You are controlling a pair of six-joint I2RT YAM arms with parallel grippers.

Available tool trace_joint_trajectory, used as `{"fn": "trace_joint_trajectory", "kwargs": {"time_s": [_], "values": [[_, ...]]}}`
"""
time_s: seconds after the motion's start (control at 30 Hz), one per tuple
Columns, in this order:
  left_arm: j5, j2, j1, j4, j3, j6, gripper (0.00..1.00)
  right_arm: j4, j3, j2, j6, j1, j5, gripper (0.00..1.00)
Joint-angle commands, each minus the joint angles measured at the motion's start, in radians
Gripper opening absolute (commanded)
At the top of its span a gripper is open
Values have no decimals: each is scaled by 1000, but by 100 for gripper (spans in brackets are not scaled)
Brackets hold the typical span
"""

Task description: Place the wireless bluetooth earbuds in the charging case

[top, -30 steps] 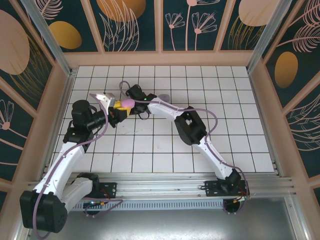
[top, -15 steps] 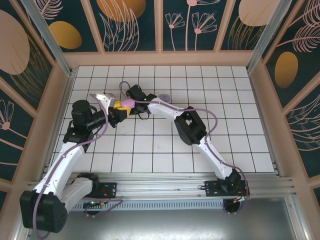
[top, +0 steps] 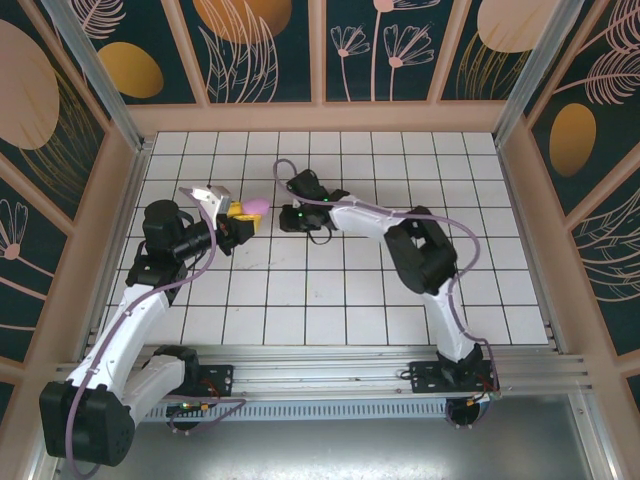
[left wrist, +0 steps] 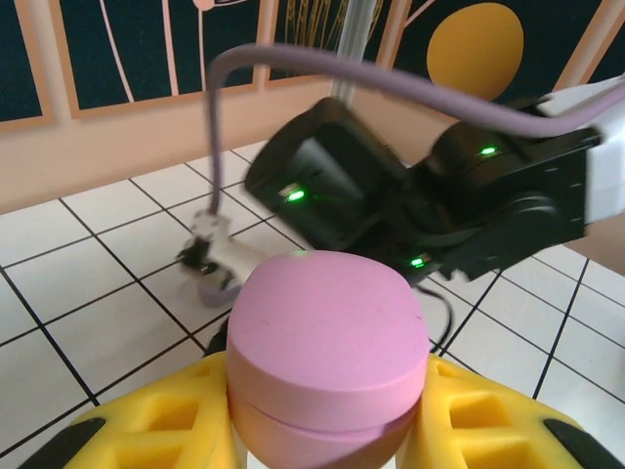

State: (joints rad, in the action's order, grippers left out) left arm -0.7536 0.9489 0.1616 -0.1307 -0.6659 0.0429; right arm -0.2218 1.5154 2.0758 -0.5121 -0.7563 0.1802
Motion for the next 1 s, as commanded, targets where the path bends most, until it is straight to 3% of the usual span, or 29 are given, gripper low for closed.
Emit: {"fn": "trace_joint_trajectory", "kwargs": {"time_s": [0.0, 0.23, 0.43, 0.97], "values": [[-43, 6, -7, -71, 1, 29, 2, 107, -122, -146, -43, 7, 24, 18], [-96, 64, -6, -170, 16, 70, 2, 158, -320, -421, 0, -7, 101, 18], [-111, 122, -1, -243, 12, 96, 0, 153, -366, -573, 32, -54, 158, 18], [-33, 165, 95, -189, 8, -12, 0, 95, -212, -543, 73, -79, 228, 18]]}}
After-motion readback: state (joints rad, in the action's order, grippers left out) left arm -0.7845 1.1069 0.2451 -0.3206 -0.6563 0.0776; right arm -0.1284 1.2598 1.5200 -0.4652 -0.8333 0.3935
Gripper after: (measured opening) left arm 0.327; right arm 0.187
